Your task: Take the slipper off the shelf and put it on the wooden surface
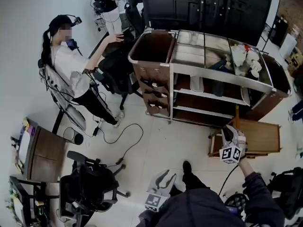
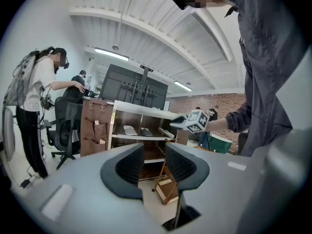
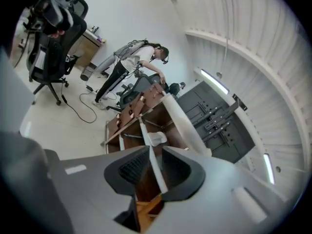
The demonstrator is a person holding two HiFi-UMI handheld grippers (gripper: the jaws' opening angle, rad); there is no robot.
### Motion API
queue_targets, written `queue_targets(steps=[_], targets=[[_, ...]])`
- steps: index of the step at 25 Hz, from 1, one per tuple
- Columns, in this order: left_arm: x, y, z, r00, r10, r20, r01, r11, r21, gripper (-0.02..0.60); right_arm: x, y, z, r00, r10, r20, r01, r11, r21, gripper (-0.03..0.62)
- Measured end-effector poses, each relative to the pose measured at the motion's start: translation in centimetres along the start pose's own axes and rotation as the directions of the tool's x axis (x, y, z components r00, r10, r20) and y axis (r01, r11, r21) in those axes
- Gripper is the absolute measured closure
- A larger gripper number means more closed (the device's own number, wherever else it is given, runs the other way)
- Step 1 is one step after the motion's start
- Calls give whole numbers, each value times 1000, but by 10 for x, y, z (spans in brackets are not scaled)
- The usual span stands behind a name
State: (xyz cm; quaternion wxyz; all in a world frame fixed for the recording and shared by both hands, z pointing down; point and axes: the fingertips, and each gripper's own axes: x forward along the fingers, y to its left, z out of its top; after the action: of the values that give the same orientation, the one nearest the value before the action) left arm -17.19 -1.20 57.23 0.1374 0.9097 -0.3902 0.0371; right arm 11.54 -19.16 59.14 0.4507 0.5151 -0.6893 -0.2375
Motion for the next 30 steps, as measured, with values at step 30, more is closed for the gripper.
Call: queue_targets(steps=[30], targets=[[337, 72, 172, 996, 69, 61, -89, 877, 472, 360, 65, -186, -157, 996, 90, -1, -90, 994, 65, 567]])
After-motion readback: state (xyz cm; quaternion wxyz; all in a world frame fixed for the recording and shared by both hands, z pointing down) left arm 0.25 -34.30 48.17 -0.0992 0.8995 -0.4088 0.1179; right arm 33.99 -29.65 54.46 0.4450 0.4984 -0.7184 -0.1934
